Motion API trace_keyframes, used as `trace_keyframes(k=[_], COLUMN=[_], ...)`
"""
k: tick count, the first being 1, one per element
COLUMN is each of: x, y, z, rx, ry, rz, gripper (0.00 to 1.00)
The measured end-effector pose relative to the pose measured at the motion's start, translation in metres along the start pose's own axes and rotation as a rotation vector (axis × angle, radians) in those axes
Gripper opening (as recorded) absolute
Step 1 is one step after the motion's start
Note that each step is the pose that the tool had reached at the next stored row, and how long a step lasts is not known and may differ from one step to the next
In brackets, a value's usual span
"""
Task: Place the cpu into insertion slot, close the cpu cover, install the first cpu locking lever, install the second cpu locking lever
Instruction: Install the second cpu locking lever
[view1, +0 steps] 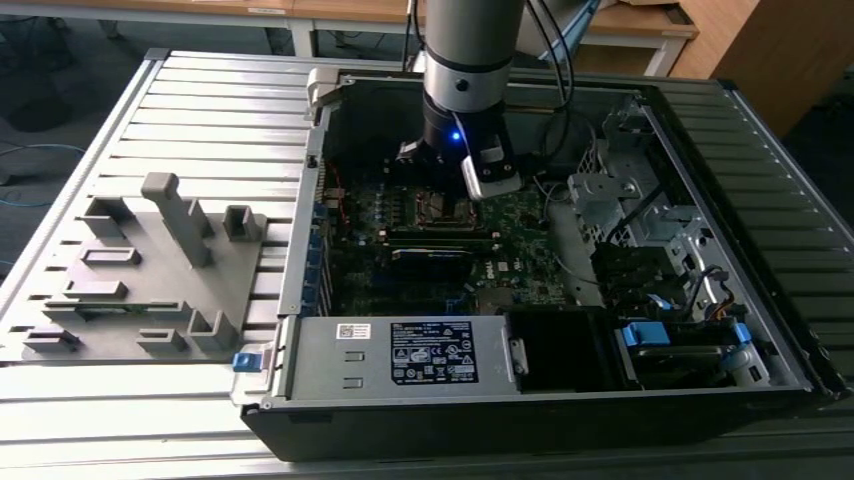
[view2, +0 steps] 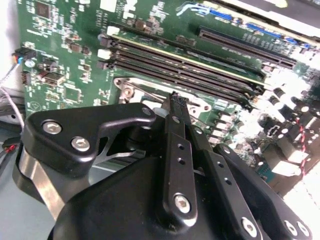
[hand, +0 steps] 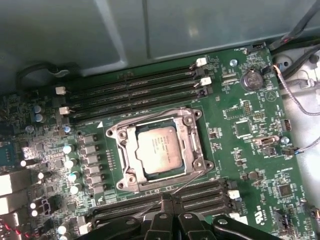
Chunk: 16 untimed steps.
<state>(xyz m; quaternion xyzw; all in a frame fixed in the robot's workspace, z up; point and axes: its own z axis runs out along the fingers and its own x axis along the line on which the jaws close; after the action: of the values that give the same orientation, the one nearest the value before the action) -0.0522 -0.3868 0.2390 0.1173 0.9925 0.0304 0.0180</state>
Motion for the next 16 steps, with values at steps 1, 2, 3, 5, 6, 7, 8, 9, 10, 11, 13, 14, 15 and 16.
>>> trace_keyframes(k=[1, 2, 3, 5, 6, 7, 8, 9, 10, 11, 13, 14, 15, 16], x=[0.0018, 0.0032, 0.0045, 0.0055, 0.0059, 0.0063, 0.0067, 0.0074, 0.0075, 0.0075, 0.0076, 0.0081, 0.0091, 0.0105], y=[-0.0004, -0.0008, -0.0011, -0.0014, -0.0016, -0.0018, -0.002, -0.0023, -0.0024, -0.0024, -0.0024, -0.0025, -0.0027, -0.0031], z=[0.0002, 0.0003, 0.0003, 0.0008, 0.0016, 0.0029, 0.0044, 0.0068, 0.0068, 0.0068, 0.0068, 0.007, 0.0072, 0.0075], rx=[0.0, -0.0001, -0.0001, -0.0001, 0.0, 0.0, 0.0, -0.0001, 0.0, 0.0002, 0.0001, -0.0001, -0.0004, -0.0003], ry=[-0.0001, -0.0001, -0.0002, -0.0001, -0.0001, -0.0001, -0.0001, -0.0001, -0.0001, 0.0, -0.0001, -0.0001, -0.0002, -0.0002], rz=[0.0, 0.0, 0.0, 0.0, 0.0, 0.0, 0.0, 0.0, 0.0, 0.0, 0.0, 0.0, 0.0, 0.0], gripper=[0.11, 0.11, 0.11, 0.11, 0.11, 0.11, 0.11, 0.11, 0.11, 0.11, 0.11, 0.11, 0.11, 0.11])
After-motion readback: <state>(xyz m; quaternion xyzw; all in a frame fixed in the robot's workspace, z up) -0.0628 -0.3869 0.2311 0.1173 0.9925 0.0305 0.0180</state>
